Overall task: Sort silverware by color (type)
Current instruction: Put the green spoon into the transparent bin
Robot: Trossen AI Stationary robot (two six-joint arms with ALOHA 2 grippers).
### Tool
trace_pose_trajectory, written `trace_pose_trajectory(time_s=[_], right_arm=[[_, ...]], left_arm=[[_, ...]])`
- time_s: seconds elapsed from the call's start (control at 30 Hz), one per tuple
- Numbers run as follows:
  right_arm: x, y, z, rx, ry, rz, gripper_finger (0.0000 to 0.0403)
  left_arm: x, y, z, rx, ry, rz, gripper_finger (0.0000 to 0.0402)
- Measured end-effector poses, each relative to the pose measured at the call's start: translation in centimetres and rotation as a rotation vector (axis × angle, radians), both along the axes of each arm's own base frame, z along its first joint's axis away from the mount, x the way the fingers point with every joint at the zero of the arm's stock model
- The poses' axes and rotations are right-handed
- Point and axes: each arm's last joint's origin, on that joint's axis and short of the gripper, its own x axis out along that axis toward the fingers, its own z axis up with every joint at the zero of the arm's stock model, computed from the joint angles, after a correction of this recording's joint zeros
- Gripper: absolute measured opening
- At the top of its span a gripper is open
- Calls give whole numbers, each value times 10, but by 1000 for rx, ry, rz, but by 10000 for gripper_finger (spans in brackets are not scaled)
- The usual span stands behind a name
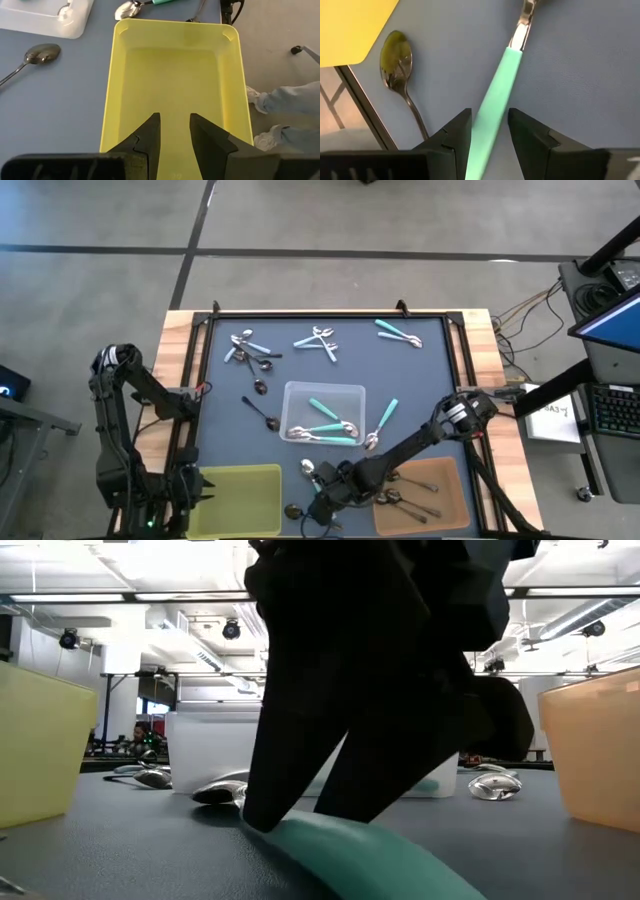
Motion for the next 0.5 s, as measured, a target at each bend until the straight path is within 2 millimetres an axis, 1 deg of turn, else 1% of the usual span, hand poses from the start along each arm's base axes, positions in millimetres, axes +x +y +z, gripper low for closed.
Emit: trace_pose_trajectory(time_s=[0.13,0.2,0.33,0.43,0.5], right_arm=[[-2,-1,-4,-34,28,-8,122],[-3,-2,-4,-47,43,-4,113],[-5,-5,-4,-79,60,27,75],[-5,-6,-5,-63,71,44,49],[-5,-7,-5,-42,81,54,44]], left_arm=[[-1,1,-2,9,4,-5,87],[-1,1,-3,12,9,-6,87],[-1,1,-3,11,10,-7,87],[-1,1,-3,12,10,-7,87],[-1,1,-3,12,10,-7,87]])
